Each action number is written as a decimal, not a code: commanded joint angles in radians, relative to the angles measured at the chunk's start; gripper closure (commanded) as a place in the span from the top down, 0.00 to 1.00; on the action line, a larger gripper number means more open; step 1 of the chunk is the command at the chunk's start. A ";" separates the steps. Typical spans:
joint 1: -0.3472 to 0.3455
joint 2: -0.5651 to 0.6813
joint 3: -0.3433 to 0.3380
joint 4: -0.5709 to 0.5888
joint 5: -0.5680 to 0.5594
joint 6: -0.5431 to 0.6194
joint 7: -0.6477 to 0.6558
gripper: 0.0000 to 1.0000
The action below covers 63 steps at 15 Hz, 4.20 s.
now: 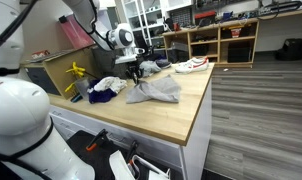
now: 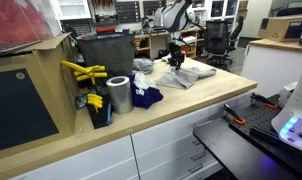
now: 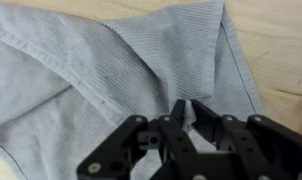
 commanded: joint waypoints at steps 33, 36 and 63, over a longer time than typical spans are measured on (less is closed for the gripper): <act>0.043 -0.328 -0.017 -0.319 0.001 0.168 0.630 1.00; 0.042 -0.357 0.006 -0.372 0.014 0.160 0.691 1.00; 0.098 -0.124 -0.059 -0.446 -0.125 0.465 0.903 1.00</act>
